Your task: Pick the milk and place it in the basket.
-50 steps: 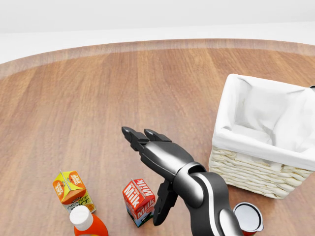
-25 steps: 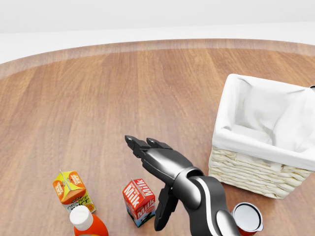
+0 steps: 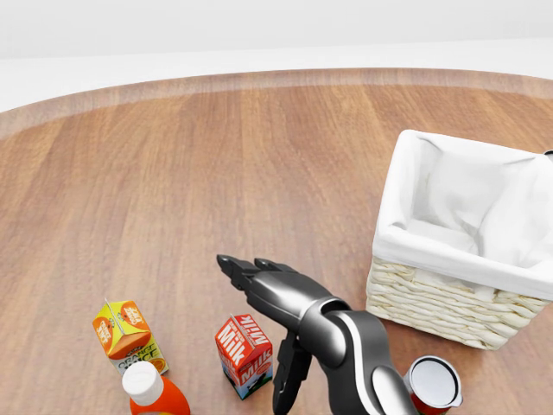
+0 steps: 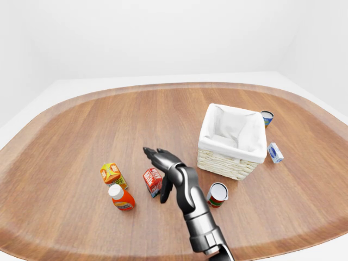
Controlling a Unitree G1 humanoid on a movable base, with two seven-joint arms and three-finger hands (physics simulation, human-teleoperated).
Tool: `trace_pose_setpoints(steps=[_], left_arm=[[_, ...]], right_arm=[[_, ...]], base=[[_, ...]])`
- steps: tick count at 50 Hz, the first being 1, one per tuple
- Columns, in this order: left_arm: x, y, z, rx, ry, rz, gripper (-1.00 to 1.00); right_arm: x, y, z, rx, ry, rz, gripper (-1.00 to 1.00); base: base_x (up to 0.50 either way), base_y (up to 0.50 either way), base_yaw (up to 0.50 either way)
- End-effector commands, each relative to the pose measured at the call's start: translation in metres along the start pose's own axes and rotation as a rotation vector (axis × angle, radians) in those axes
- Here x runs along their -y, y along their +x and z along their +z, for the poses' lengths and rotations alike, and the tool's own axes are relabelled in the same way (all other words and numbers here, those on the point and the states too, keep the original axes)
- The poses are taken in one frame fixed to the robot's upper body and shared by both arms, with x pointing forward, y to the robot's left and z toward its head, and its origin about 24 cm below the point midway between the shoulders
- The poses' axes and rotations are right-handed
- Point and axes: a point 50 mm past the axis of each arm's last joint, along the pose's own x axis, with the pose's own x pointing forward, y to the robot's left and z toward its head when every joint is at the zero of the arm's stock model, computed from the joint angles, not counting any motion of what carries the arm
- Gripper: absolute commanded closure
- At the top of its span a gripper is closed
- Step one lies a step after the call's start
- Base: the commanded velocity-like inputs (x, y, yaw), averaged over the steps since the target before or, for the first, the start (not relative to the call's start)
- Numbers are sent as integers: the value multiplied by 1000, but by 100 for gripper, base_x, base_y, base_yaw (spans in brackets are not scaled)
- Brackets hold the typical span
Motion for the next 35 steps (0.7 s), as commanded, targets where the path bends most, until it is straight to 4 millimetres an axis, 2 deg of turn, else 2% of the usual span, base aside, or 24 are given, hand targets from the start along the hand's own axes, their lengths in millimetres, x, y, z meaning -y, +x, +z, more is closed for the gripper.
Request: trace_pose_setpoints(steps=[1,35], left_arm=[[0,0,0,0,0,0,-100],[0,0,0,-1,-3,-5,-100]], right_arm=[[-2,5,1,-7,-9,44,-100],[-12,26,-11,-55,40,60,-100]], base=[[0,0,0],[0,0,0]])
